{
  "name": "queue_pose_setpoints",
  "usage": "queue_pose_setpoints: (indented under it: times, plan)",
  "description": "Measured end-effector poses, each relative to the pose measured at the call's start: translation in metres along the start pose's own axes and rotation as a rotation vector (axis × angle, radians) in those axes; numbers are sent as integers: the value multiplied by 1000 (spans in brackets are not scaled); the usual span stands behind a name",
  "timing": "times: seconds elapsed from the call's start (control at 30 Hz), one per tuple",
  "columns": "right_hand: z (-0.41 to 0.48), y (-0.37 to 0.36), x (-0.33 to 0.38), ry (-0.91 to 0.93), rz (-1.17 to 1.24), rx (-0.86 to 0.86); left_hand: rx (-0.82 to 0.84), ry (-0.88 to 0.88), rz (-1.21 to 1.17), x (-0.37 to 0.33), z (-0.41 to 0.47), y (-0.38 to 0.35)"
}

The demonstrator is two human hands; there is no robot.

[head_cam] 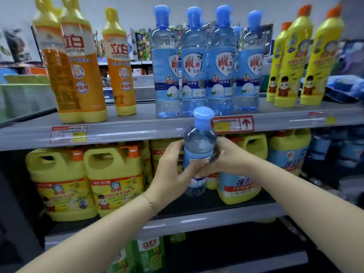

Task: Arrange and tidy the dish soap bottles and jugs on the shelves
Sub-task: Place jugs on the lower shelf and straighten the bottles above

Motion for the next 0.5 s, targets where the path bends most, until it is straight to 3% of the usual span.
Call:
queue_pose_setpoints:
  times: [0.13,0.33,0.5]
  plan:
    - [-27,33,29,124,-49,-139,19,-60,-58,-42,18,-9]
    - [-54,90,46,208,231,-351,-17,-60,-191,-91,63,-23]
    - [-63,139,53,268,218,-599,55,-146,-87,-117,103,-42]
Point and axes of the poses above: each hand's wrist, its own z-axis towards the middle knuckle, its own y-axis out of the back of the hand, x = y × z, the point moved 10 cm from there along z, towards the middle knuckle, and after that the axes turned 6 degrees about -z, right-handed, at the moved point
